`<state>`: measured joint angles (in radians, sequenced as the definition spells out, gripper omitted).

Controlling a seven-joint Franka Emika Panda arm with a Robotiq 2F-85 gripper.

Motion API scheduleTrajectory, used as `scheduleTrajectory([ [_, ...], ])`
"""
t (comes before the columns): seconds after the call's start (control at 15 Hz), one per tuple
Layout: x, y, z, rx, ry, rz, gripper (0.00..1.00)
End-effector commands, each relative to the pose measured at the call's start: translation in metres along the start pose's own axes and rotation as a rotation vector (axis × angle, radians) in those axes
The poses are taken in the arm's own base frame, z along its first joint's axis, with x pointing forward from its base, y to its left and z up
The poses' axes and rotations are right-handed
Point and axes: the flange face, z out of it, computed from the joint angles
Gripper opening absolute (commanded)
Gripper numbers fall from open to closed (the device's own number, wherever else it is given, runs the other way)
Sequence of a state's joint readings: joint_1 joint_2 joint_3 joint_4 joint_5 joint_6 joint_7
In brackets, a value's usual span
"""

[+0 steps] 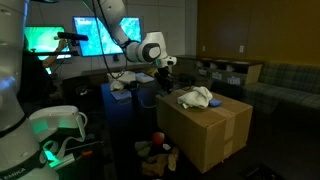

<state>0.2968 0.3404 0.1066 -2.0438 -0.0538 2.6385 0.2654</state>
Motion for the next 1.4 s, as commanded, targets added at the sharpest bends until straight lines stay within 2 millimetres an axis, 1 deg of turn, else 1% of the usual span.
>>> scheduleTrajectory([
  [0.0,0.033,0.017,0.009,-0.01,0.019,-0.036,0.35],
  [0.27,0.054,0.021,0.025,-0.016,0.03,-0.064,0.35],
  [0.4,0.064,0.02,0.031,-0.008,0.029,-0.079,0.35],
  [0.6,0.074,0.016,0.04,0.003,0.023,-0.107,0.35],
  [0.8,0.081,0.011,0.05,-0.002,0.022,-0.136,0.35],
  [1.13,0.09,0.014,0.068,0.002,0.014,-0.155,0.35],
  [1.33,0.094,0.014,0.073,-0.002,0.01,-0.161,0.35],
])
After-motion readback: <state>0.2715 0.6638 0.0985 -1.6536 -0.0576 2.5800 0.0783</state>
